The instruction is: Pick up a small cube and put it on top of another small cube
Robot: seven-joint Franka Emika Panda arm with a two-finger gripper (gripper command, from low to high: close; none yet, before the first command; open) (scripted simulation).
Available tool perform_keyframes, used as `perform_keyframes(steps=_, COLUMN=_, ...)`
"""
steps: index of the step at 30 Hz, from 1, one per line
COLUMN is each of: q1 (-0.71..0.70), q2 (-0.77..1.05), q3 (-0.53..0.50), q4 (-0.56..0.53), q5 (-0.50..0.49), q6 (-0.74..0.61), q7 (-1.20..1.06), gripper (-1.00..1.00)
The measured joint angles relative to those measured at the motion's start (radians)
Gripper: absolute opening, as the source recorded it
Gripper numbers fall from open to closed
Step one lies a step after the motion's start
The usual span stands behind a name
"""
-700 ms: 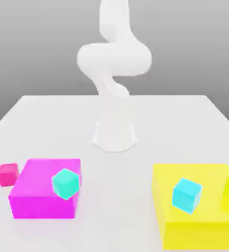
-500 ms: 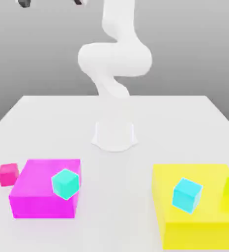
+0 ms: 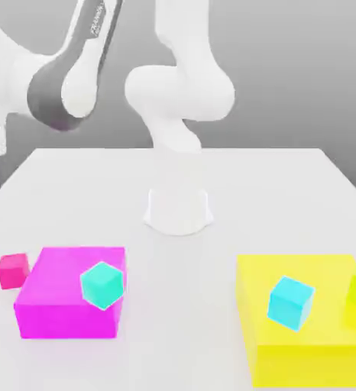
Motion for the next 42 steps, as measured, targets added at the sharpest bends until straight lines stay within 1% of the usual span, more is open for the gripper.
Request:
perform_keyframes(steps=4, q1=-0.082, q2=0.142, q3=0.014, q4=-0.041, q5=0.135, q6=0.078, q7=-0.050, gripper=0.00)
perform_keyframes(steps=7, q1=-0.138, q2=0.252, q3=0.084, q4=-0.026, q5=0.234, q6=0.157, q7=-0.117, gripper=0.00)
perform_keyframes(steps=9, q1=-0.188, q2=0.323, q3=0.144, q4=-0.011, q5=0.281, q6=0.213, q7=-0.153, gripper=0.00)
perform_keyframes(steps=10, q1=-0.206, q2=0.347, q3=0.165, q4=-0.006, q5=0.294, q6=0.233, q7=-0.164, gripper=-1.00)
perform_keyframes(steps=17, q1=-0.212, q2=0.348, q3=0.170, q4=-0.006, q5=0.286, q6=0.235, q7=-0.158, gripper=-1.00)
perform_keyframes(steps=19, q1=-0.183, q2=0.294, q3=0.132, q4=-0.018, q5=0.249, q6=0.192, q7=-0.128, gripper=-1.00)
perform_keyframes(steps=22, q1=-0.147, q2=0.190, q3=0.076, q4=-0.041, q5=0.158, q6=0.113, q7=-0.061, gripper=-1.00)
perform_keyframes(steps=23, q1=-0.148, q2=0.162, q3=0.063, q4=-0.048, q5=0.138, q6=0.091, q7=-0.049, gripper=-1.00)
perform_keyframes(steps=24, q1=-0.140, q2=0.147, q3=0.069, q4=-0.043, q5=0.137, q6=0.070, q7=-0.040, gripper=-1.00)
perform_keyframes(steps=28, q1=-0.027, q2=0.111, q3=0.174, q4=0.013, q5=0.157, q6=-0.020, q7=0.048, gripper=-1.00)
perform_keyframes(steps=32, q1=0.155, q2=0.082, q3=0.290, q4=0.082, q5=0.195, q6=-0.113, q7=0.142, gripper=-1.00)
perform_keyframes(steps=40, q1=0.511, q2=0.029, q3=0.480, q4=0.221, q5=0.287, q6=-0.297, q7=0.322, gripper=-1.00)
perform_keyframes(steps=42, q1=0.601, q2=0.020, q3=0.520, q4=0.242, q5=0.285, q6=-0.333, q7=0.380, gripper=-1.00)
